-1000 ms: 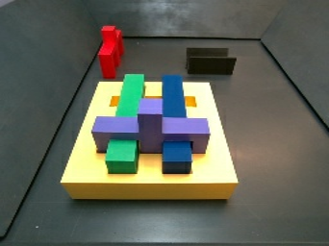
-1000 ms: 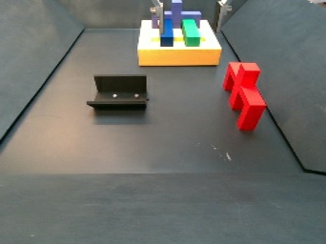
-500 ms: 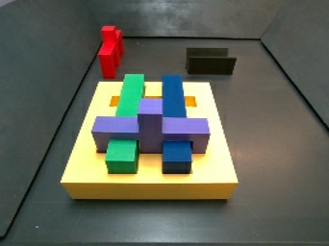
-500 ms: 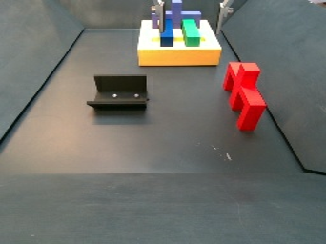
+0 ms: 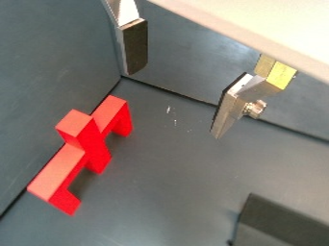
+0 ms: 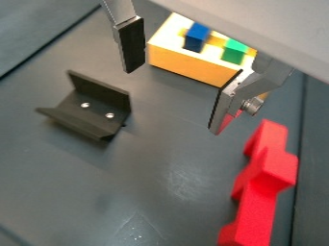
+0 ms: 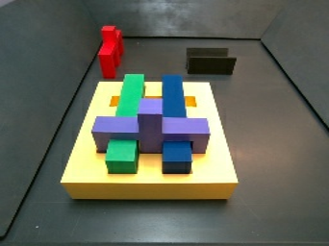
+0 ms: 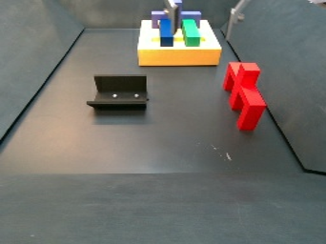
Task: Pick up the red object. Move up. Move to above the board. Insert the red object.
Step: Pick up the red object.
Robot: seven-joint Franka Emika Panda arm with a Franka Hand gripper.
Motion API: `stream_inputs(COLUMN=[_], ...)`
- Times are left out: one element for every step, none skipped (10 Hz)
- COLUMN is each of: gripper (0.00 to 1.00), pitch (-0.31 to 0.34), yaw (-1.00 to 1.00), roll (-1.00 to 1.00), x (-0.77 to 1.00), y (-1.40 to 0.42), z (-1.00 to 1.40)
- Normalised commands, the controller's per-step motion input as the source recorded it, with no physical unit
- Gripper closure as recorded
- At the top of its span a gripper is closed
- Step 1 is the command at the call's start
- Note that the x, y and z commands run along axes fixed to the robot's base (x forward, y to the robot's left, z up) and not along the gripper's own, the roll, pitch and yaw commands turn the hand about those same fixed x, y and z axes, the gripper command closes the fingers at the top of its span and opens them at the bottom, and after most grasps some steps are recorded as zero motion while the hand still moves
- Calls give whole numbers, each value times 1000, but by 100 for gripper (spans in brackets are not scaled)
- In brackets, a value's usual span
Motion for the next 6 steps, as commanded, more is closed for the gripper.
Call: stream_inputs(gripper=[0, 0, 0, 0, 0, 0], pitch=[-120, -136, -110, -116, -73, -79], yaw=[-683, -674, -743, -740, -749, -754], roll=[-17, -23, -36, -13, -29, -27], x=[-437, -434, -260, -263, -137, -171], y=[0, 0, -69, -109, -111, -103], z=[-209, -214, -197, -183, -206, -197])
